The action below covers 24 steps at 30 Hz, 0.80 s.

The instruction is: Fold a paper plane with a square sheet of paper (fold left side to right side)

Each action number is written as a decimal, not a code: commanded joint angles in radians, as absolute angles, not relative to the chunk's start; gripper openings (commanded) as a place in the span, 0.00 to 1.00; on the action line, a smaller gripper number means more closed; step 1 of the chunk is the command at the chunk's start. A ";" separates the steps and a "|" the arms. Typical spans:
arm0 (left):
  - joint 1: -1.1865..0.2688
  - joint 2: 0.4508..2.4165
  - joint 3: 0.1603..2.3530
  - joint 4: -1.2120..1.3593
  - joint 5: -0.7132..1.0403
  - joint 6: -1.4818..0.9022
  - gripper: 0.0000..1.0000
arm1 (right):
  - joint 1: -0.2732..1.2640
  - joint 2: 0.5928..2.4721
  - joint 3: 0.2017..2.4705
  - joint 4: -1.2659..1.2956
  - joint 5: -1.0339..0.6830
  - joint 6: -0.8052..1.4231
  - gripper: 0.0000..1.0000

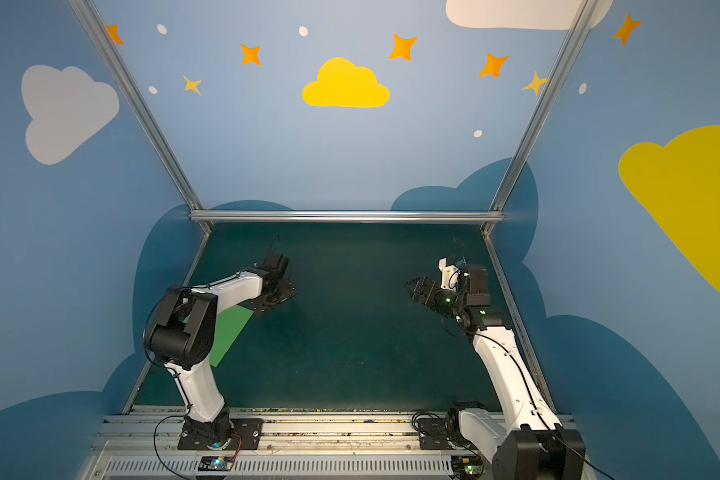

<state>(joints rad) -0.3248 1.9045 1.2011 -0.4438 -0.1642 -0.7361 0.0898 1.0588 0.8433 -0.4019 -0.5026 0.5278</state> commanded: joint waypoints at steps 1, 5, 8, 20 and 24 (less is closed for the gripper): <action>-0.465 2.002 1.243 -0.437 -0.013 -0.755 1.00 | 0.095 1.046 0.854 -0.432 -0.503 0.537 0.97; -0.628 2.064 1.354 -0.451 0.010 -0.749 1.00 | 0.096 1.052 0.854 -0.439 -0.498 0.535 0.97; -0.713 2.051 1.435 -0.512 -0.055 -0.723 1.00 | 0.097 1.060 0.853 -0.439 -0.501 0.537 0.97; -0.284 1.682 1.137 -0.502 -0.183 -0.882 1.00 | 0.137 1.088 0.849 -0.436 -0.523 0.525 0.97; -0.096 1.633 1.059 -0.488 -0.178 -0.937 1.00 | 0.144 1.085 0.848 -0.440 -0.532 0.517 0.97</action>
